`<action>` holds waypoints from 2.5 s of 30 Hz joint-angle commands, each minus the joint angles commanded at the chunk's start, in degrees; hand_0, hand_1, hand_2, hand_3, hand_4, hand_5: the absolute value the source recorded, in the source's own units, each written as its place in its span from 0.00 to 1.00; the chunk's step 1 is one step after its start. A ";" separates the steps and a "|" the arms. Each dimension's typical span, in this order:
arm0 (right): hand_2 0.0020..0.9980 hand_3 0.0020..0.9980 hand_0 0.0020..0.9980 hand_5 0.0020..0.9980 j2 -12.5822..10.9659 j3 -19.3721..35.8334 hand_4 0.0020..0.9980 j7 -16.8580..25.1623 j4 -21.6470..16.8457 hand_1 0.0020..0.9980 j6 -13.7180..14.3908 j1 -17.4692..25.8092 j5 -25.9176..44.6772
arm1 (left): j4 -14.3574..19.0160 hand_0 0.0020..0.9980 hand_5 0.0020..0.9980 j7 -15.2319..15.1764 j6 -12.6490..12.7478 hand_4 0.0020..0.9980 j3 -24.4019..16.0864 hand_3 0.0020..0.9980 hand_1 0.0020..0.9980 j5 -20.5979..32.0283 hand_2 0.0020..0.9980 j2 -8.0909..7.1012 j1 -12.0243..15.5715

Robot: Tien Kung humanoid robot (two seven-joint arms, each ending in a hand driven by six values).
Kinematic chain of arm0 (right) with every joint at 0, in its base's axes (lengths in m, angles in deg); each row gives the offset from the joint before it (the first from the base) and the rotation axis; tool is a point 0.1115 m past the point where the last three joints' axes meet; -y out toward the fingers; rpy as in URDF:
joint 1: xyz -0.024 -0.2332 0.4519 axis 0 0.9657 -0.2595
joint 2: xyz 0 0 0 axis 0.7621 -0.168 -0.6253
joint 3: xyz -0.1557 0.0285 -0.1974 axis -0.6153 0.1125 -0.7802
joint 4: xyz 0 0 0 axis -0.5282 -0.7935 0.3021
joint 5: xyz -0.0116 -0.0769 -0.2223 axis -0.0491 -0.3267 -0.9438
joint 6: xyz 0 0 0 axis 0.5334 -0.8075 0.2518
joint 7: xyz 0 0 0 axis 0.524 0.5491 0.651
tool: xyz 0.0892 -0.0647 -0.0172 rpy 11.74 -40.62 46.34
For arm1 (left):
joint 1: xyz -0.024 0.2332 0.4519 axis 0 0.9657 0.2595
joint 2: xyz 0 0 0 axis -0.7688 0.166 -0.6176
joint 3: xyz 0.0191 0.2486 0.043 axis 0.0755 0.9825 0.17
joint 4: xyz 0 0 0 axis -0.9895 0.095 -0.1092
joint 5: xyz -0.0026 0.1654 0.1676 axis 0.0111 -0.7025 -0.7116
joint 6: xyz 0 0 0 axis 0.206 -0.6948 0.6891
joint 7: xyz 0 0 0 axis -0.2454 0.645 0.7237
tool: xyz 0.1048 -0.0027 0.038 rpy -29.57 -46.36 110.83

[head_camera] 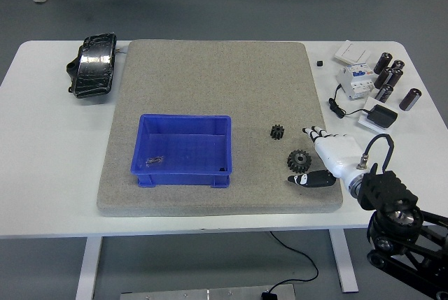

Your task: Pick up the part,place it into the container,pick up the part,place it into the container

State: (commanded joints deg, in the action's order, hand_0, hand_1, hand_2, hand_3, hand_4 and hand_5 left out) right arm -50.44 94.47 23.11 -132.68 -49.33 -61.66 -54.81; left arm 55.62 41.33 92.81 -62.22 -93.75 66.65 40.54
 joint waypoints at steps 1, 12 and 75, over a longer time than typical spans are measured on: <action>0.96 1.00 0.52 0.67 0.07 -0.20 0.96 0.15 0.34 0.72 0.11 -0.18 0.23 | 0.01 0.68 0.45 0.00 0.01 0.50 0.00 0.56 0.67 0.00 0.60 0.00 0.00; 0.71 0.75 0.40 0.49 1.06 -2.52 0.68 1.67 2.89 0.53 2.64 -1.91 0.94 | 0.01 0.68 0.45 0.00 0.02 0.49 0.10 0.56 0.67 0.06 0.60 0.07 0.06; 0.65 0.65 0.63 0.24 11.45 -12.92 0.45 6.34 -1.53 0.67 10.38 -18.13 0.75 | 0.18 0.68 0.46 0.54 0.38 0.48 -0.61 0.56 0.67 -1.00 0.60 -0.17 0.69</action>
State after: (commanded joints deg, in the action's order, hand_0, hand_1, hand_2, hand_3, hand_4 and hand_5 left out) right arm -38.99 81.56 29.45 -134.21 -38.94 -79.78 -54.06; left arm 55.80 41.87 93.19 -62.83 -94.76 66.48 41.23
